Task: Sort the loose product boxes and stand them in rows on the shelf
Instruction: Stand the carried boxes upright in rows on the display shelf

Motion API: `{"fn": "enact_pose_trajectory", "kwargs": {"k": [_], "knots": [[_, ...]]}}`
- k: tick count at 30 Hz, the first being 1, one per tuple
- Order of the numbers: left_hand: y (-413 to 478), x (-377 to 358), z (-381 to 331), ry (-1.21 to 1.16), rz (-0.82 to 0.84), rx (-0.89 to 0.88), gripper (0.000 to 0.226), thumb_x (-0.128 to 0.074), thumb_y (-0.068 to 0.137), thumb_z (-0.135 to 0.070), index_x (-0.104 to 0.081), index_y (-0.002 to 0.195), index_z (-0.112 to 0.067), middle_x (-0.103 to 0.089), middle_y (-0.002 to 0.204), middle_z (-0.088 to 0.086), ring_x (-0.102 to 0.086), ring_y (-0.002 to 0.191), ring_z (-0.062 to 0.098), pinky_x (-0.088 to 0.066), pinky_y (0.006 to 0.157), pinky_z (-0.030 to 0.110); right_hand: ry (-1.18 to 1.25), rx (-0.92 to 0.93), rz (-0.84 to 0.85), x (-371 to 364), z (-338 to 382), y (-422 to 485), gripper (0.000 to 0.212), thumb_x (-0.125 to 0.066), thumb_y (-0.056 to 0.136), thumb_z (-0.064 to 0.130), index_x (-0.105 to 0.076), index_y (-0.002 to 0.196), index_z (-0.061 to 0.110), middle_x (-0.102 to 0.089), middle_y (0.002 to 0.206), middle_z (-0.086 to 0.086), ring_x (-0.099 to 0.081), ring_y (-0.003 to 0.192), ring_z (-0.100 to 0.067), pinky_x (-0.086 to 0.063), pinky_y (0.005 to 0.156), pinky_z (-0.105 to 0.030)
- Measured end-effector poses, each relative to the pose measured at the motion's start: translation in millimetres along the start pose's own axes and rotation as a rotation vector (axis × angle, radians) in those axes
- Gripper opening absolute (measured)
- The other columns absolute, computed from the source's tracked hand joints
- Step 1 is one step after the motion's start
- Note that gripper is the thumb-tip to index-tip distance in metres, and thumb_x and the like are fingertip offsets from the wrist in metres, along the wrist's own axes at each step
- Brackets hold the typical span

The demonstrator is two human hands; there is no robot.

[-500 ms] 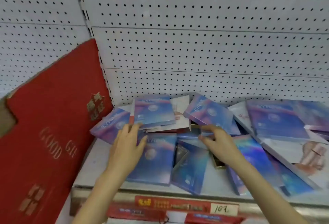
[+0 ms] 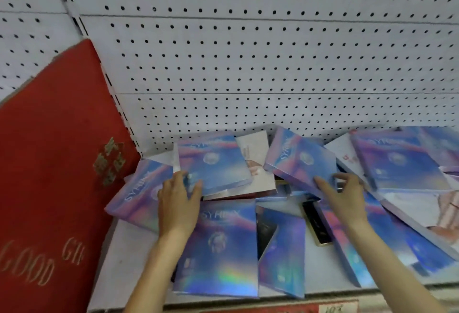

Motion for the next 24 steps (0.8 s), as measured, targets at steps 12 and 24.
{"fn": "enact_pose_trajectory", "kwargs": {"k": [12, 24], "knots": [[17.8, -9.5, 2.5, -0.731, -0.003, 0.344, 0.038, -0.070, 0.082, -0.005, -0.050, 0.112, -0.018, -0.063, 0.095, 0.000, -0.063, 0.098, 0.027, -0.048, 0.095, 0.045, 0.769, -0.338, 0.252, -11.1, 4.9, -19.5, 0.023, -0.064, 0.090, 0.017, -0.063, 0.107, 0.002, -0.072, 0.098, -0.010, -0.070, 0.087, -0.022, -0.060, 0.071, -0.026], [-4.2, -12.5, -14.8, -1.041, 0.150, 0.289, 0.035, -0.057, 0.085, 0.006, -0.056, 0.120, 0.002, -0.067, 0.105, 0.015, -0.068, 0.072, 0.007, -0.056, 0.062, 0.018, 1.206, -0.541, 0.264, 4.0, -5.4, -59.9, 0.078, -0.096, 0.037, 0.013, -0.068, 0.108, -0.005, -0.065, 0.120, -0.021, -0.064, 0.109, -0.036, -0.057, 0.082, -0.045]]}}
Point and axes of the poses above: each hand's wrist, its own y-axis towards the middle knuckle, its own x-axis out of the back of the hand, z = x × y, the point moved 3 cm from there along y, towards the middle knuckle
